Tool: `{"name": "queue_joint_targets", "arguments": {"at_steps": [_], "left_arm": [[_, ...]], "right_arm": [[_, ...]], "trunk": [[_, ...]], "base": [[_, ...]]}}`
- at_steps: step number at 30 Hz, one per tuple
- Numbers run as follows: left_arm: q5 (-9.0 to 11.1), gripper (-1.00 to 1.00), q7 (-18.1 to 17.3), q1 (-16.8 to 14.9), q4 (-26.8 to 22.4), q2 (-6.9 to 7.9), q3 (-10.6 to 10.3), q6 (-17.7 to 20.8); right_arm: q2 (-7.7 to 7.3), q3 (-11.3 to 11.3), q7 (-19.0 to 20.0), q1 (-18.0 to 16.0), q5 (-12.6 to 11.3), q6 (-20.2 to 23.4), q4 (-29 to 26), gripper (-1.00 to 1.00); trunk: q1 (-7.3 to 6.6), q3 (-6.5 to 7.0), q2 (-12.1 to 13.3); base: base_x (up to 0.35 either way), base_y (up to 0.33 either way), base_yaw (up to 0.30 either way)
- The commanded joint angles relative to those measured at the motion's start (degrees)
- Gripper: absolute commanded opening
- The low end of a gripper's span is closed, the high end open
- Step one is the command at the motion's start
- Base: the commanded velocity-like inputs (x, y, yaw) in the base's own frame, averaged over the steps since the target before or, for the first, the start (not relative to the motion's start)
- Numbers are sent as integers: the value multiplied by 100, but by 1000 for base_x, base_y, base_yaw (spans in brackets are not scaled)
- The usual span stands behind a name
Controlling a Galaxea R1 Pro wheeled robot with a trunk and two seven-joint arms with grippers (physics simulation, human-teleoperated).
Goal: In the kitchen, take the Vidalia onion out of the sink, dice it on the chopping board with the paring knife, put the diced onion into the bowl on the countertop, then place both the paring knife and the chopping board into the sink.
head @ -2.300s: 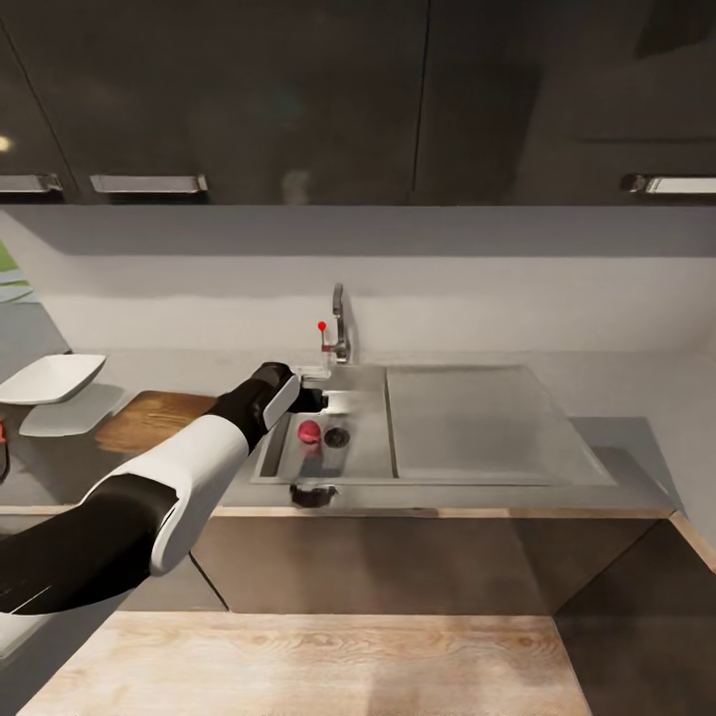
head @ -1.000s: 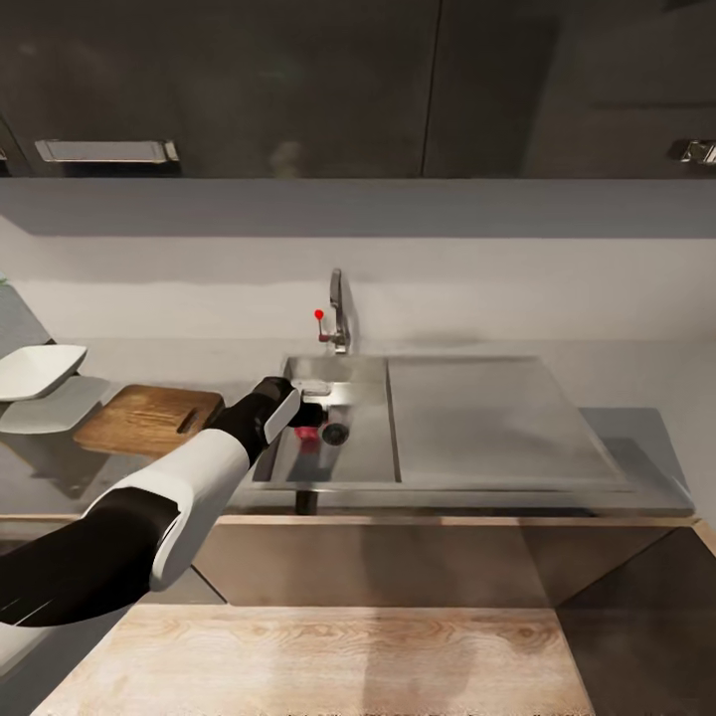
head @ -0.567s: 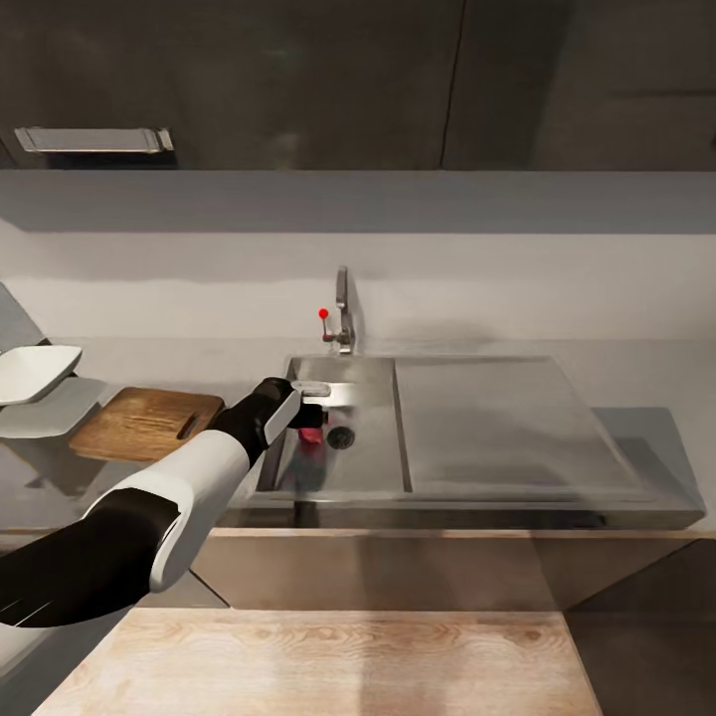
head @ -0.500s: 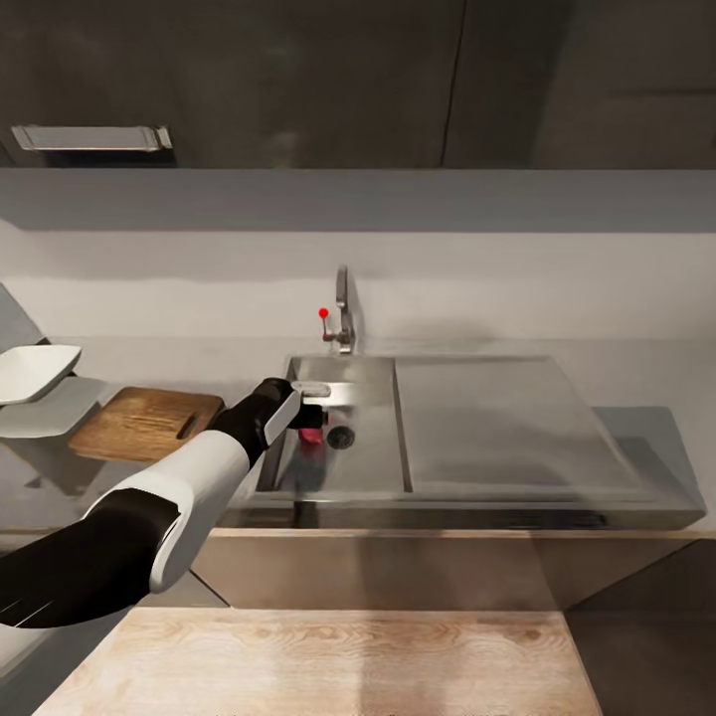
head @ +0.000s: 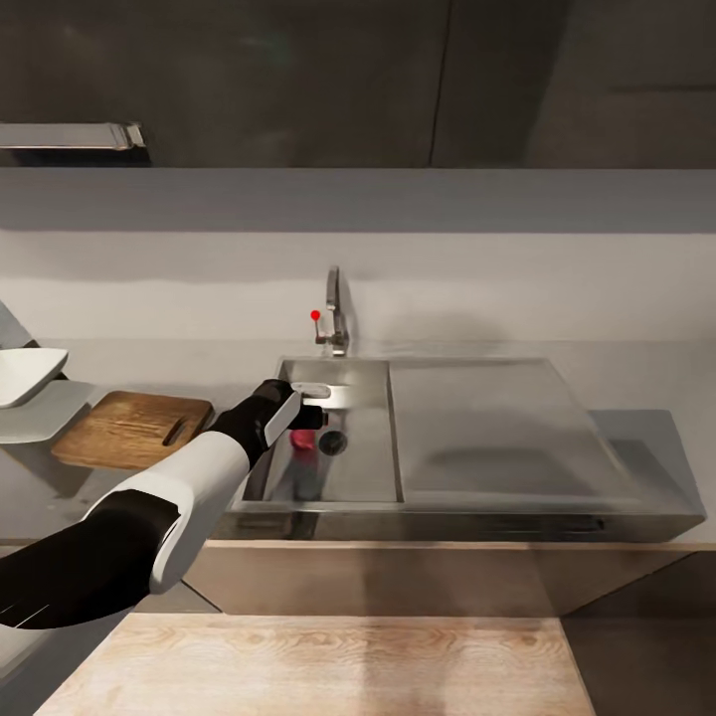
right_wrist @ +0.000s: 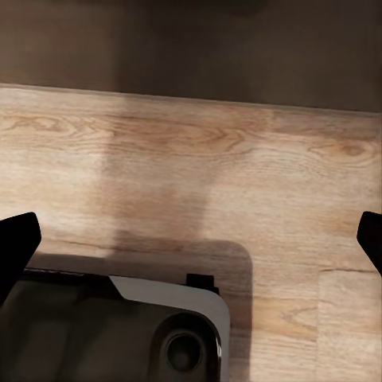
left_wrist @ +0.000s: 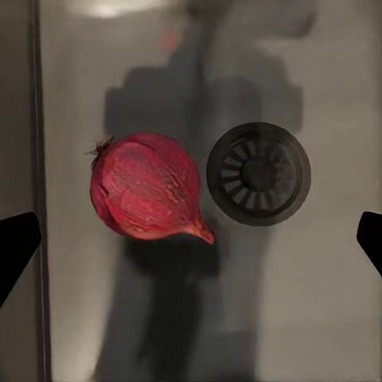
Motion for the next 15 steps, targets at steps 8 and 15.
{"name": "queue_joint_targets", "arguments": {"at_steps": [8,15], "left_arm": [[61,100,41,-3,-6,2,-45,19],[61,100,41,-3,-6,10,-47,19]], "right_arm": [[6,-48,41,1,57,-11,-9,100],[6,-48,41,1,57,-11,-8,100]], "trunk": [[4,-9,-10],[4,-9,-10]], "base": [[42,-4,0],[42,3,0]]}}
